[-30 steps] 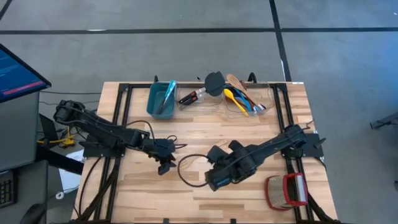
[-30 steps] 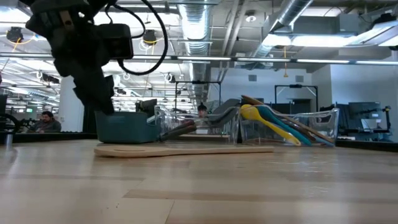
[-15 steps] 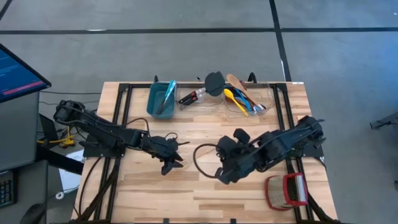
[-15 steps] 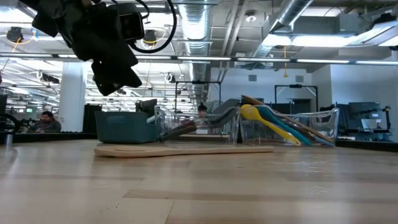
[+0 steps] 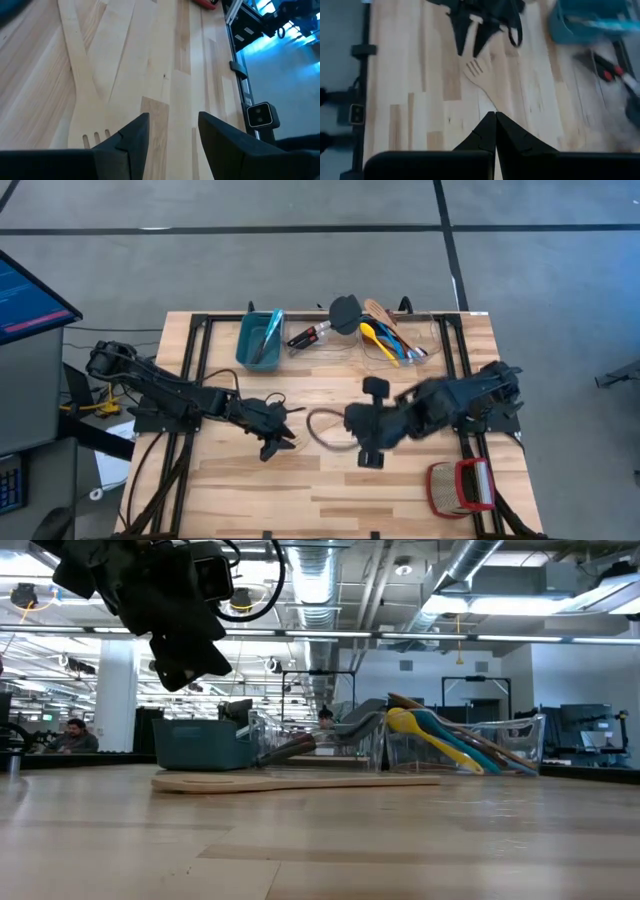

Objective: Pick & Place Kitchen Items
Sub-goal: Put the brown slotted serving spoon into the right transparent bin

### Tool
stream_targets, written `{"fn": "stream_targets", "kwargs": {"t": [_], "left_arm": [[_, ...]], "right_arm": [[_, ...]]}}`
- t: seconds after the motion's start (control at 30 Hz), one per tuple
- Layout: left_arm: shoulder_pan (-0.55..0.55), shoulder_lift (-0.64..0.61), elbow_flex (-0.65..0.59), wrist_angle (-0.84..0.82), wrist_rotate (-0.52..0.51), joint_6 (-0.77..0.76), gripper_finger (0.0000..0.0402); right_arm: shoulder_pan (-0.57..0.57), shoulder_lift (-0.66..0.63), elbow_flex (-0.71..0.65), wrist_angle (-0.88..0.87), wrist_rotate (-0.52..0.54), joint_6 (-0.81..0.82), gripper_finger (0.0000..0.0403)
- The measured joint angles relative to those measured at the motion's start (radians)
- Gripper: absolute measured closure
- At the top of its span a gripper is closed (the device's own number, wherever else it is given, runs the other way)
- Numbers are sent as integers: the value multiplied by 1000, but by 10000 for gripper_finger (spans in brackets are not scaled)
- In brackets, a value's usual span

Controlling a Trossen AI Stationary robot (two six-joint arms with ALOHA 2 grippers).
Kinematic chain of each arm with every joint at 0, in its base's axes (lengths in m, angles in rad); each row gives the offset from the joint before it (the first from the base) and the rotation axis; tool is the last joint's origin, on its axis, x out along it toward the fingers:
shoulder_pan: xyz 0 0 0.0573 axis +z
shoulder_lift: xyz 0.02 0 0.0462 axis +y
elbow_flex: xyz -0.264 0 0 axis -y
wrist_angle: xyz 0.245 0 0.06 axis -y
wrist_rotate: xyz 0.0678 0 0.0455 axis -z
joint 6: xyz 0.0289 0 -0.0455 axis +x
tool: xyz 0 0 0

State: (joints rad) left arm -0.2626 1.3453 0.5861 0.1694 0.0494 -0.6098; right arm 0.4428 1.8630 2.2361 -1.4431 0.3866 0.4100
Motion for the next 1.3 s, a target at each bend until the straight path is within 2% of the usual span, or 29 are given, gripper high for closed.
{"fn": "stream_targets", "kwargs": {"t": [0.27, 0.53, 0.63, 0.73, 0.83, 0.93, 1.07, 1.2, 1.3], "left_arm": [[2, 0, 0, 24, 0, 0, 243], [2, 0, 0, 39, -6, -28, 243], [2, 0, 0, 43, -6, -65, 243], [2, 0, 0, 45, -6, -75, 243], [2, 0, 0, 49, -6, -76, 243], [2, 0, 0, 51, -5, -76, 243], [2, 0, 0, 53, -5, -76, 243], [2, 0, 0, 57, -5, -76, 243], [2, 0, 0, 54, -5, -76, 243]], "right_arm": [[-180, -72, 0, 74, -330, -399, 403], [-342, -136, -1, -4, -464, -530, 403], [-378, -179, -81, 22, -510, -552, 403], [-401, -263, -270, 156, -552, -567, 403], [-422, -373, -541, 365, -604, -539, 403], [-444, -487, -811, 562, -646, -443, 403], [-459, -620, -1111, 788, -647, -284, 403], [-445, -723, -1348, 1070, -572, -148, 403], [-424, -769, -1495, 1287, -443, -70, 403]]}}
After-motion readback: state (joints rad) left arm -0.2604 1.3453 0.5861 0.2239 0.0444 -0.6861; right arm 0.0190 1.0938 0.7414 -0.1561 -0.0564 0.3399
